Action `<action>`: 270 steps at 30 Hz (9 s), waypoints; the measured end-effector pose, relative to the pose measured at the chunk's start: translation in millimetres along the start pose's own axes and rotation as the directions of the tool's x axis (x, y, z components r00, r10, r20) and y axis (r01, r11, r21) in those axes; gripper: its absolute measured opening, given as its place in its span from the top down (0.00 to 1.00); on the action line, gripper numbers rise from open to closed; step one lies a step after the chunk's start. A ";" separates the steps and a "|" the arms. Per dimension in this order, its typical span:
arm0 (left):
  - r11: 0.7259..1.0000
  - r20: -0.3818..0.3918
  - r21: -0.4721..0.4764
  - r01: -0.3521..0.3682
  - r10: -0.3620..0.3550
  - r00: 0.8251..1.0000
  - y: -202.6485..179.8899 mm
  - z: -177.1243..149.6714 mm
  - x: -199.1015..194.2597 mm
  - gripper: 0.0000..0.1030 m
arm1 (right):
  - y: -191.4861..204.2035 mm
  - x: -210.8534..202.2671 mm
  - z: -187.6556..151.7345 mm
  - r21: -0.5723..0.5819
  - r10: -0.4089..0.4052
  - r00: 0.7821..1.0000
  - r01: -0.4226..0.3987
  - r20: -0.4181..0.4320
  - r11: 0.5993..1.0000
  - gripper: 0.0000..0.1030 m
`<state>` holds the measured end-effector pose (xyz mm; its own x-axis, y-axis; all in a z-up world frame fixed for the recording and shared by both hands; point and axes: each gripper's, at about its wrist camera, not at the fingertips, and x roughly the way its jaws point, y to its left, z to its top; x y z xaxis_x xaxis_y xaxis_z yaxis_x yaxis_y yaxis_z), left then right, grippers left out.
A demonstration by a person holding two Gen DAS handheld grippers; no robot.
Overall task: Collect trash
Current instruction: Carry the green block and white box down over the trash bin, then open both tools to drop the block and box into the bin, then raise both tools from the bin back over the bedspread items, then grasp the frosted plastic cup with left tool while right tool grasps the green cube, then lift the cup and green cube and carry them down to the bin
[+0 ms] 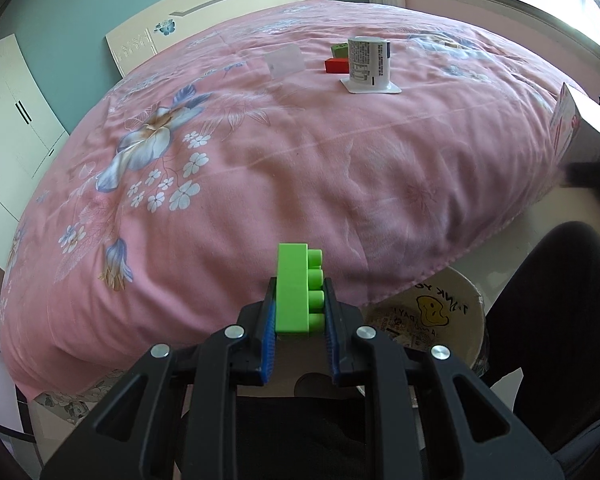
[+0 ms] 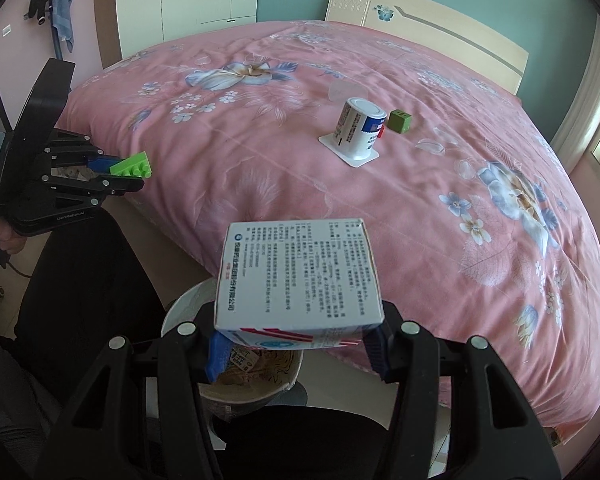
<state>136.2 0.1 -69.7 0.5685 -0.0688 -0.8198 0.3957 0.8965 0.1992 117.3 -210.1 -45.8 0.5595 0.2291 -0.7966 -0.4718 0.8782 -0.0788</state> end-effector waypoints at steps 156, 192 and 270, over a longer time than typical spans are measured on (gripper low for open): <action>1.000 0.020 -0.007 0.019 -0.019 1.000 33.3 112.5 55.4 0.06 | -126.9 71.5 80.5 -0.093 0.157 0.988 -0.157 -0.002 0.983 0.06; 0.996 0.017 0.062 0.062 -0.063 0.998 86.9 264.8 182.2 0.06 | -224.7 183.7 180.0 -0.177 0.127 0.992 -0.125 0.003 0.976 0.07; 0.993 -0.034 0.111 0.049 -0.046 0.998 84.0 255.8 170.7 0.51 | -194.3 190.6 187.6 -0.232 0.178 0.976 -0.204 -0.125 0.951 0.70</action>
<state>451.0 -48.3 -55.6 0.5248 -0.0949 -0.8459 0.5012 0.8377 0.2170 443.4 -258.3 -69.9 0.3765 0.3274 -0.8666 -0.7210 0.6910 -0.0522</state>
